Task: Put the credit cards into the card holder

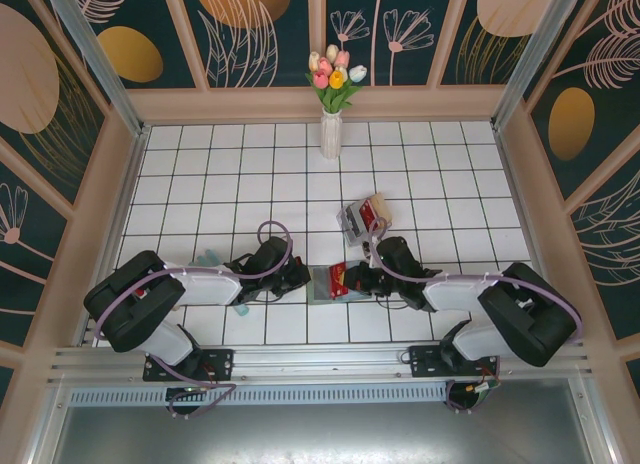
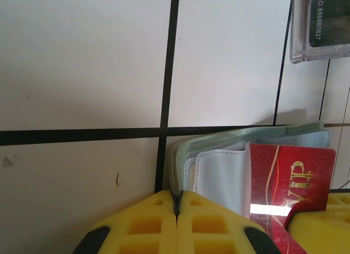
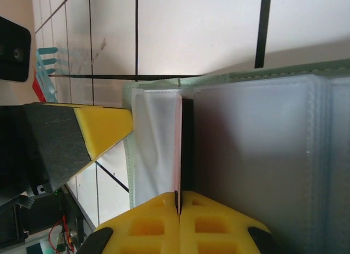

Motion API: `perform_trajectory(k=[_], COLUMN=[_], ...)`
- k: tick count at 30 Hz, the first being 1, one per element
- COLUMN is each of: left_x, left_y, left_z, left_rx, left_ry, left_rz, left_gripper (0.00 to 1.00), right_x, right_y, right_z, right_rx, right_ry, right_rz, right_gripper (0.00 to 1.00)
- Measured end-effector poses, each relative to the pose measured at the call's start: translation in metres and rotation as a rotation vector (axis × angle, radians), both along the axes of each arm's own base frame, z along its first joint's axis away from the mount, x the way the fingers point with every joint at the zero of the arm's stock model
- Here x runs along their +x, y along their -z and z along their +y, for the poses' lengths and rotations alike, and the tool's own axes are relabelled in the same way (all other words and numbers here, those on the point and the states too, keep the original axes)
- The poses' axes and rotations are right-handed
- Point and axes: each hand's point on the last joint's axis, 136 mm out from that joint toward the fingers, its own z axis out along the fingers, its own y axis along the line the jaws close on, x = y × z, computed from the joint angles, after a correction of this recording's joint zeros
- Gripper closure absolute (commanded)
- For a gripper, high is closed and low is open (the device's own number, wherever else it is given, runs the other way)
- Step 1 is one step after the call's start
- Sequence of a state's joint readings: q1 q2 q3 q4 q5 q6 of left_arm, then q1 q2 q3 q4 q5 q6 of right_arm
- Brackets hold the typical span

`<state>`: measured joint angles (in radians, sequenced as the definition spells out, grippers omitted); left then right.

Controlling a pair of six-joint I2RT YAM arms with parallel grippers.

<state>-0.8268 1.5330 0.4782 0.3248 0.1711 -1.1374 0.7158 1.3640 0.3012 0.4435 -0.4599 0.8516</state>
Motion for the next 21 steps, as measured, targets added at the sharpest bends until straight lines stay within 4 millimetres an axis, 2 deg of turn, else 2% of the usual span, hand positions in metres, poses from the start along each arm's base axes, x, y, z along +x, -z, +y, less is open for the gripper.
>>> perform_trajectory(k=[7, 14, 21], left_x=[0.002, 0.002, 0.002], left_y=[0.001, 0.0, 0.001], left_z=[0.003, 0.001, 0.001], left_rx=[0.006, -0.004, -0.011], left_ry=[-0.018, -0.024, -0.029], left_rz=[-0.002, 0.0, 0.001], left_gripper=[1.0, 1.0, 1.0], right_x=[0.003, 0.004, 0.0], right_y=[0.001, -0.005, 0.0], right_z=[0.003, -0.008, -0.011], right_rx=[-0.003, -0.028, -0.032], right_ry=[-0.003, 0.052, 0.064], right_rz=[0.007, -0.011, 0.014], right_gripper=[0.97, 0.97, 0.97])
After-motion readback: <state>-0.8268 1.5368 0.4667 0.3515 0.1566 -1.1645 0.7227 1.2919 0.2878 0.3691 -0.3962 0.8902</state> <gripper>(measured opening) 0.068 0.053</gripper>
